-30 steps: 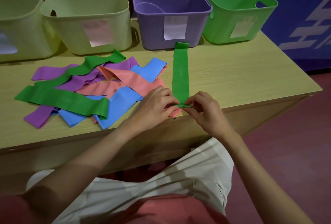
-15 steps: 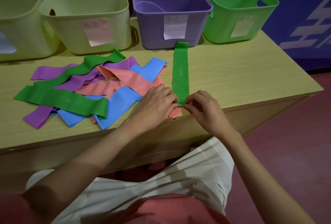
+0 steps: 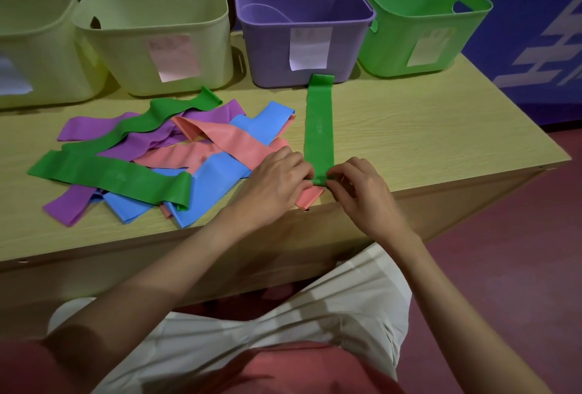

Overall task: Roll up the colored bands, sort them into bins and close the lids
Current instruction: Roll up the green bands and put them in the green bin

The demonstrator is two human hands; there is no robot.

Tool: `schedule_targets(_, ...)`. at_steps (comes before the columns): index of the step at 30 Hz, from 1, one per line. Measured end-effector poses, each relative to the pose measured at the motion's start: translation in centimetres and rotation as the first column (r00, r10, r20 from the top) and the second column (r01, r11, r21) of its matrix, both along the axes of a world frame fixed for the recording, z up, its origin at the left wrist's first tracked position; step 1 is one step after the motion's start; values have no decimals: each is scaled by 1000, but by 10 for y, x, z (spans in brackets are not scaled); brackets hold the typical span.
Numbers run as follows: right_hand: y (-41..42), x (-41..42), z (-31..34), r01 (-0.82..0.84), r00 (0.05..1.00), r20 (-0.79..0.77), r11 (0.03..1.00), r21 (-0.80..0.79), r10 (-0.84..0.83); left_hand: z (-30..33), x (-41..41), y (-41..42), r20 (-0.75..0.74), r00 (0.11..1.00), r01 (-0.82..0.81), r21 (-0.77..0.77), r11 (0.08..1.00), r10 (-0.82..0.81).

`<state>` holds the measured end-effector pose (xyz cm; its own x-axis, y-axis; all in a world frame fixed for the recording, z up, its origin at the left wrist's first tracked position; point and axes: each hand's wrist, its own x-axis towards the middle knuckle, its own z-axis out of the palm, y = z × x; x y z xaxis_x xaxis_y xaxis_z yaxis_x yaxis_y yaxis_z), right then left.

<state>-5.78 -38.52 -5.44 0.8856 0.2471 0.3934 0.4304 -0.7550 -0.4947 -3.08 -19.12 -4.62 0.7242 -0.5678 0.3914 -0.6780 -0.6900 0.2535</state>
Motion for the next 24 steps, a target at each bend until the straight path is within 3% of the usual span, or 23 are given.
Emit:
schedule_targets(10,-4,8,-3,1,1000,-16,1000,-4,-1,-2,0,-3,74,996,-45,55,997,41)
schedule_targets(24,-4,12,-2,1,1000,-1,999,-47,-1,-5,7,-6,42,995,-94,18,995,93)
